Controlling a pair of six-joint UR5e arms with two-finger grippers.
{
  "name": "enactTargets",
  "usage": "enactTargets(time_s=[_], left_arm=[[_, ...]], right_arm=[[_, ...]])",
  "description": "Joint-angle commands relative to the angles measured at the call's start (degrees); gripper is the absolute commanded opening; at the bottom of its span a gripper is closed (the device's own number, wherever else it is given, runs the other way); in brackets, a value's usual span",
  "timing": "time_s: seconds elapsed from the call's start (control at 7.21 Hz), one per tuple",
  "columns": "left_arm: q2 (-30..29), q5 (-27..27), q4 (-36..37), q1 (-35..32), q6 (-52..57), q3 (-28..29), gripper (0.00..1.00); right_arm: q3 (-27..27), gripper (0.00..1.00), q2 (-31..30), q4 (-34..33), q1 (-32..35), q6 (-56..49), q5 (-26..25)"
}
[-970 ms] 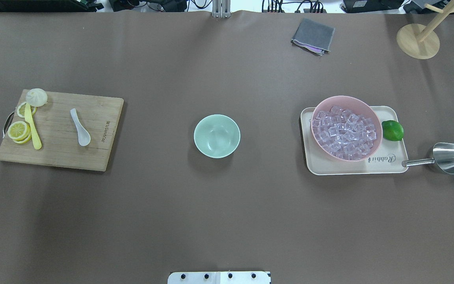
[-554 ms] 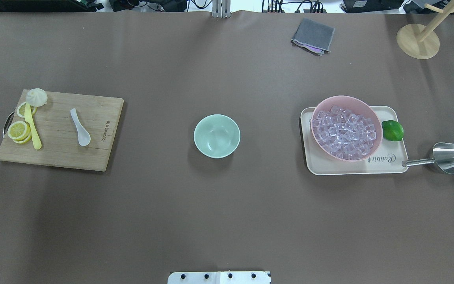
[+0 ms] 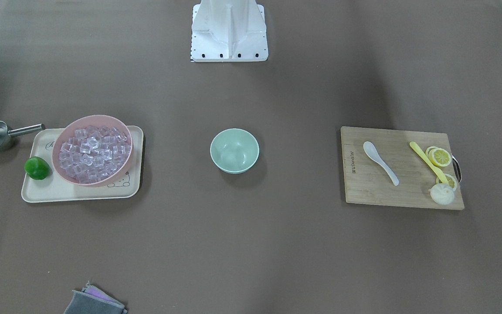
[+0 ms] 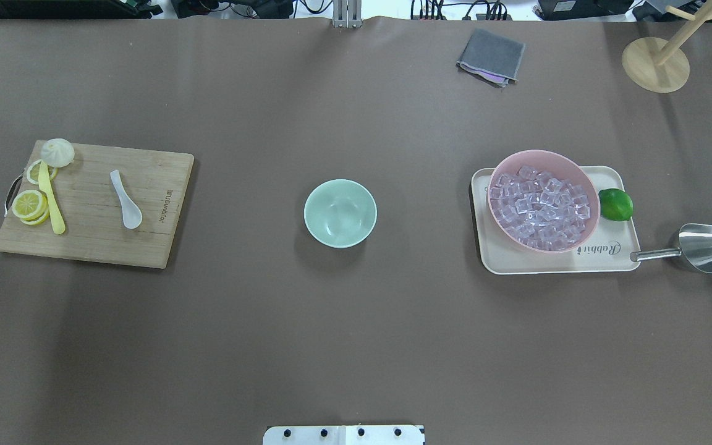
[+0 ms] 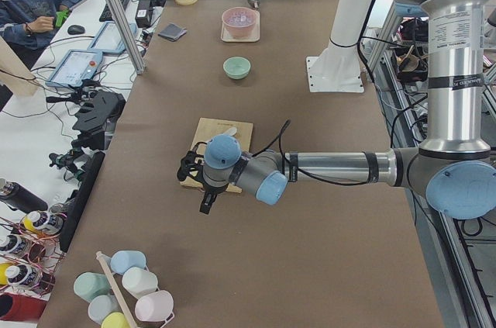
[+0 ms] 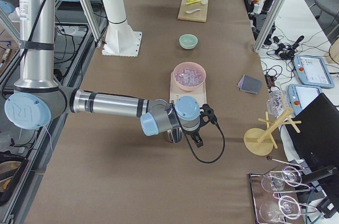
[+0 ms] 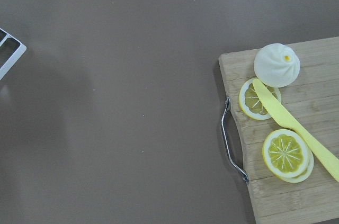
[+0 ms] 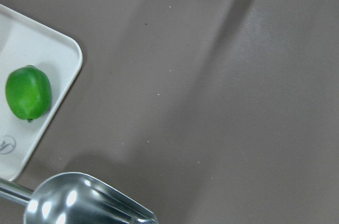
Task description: Put spoon and ice into bowl
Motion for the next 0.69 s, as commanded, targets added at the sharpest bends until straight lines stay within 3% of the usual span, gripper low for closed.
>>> enactTargets(time_s=[0.0, 0.28, 0.55], left_arm=[[0.19, 0.0, -0.07, 0.0, -0.04, -0.04, 0.98], [0.19, 0.0, -0.07, 0.0, -0.04, -0.04, 0.98], [0.19, -0.18, -0.07, 0.0, 0.05, -0.04, 0.98]], right_arm=[[6.3, 1.0, 0.5, 0.1, -4.79, 11.76, 2.66], [12.91, 1.0, 1.82, 3.24, -12.27, 28.92, -1.96], [16.88, 0.96, 5.06, 3.53, -22.0, 40.09, -12.31]])
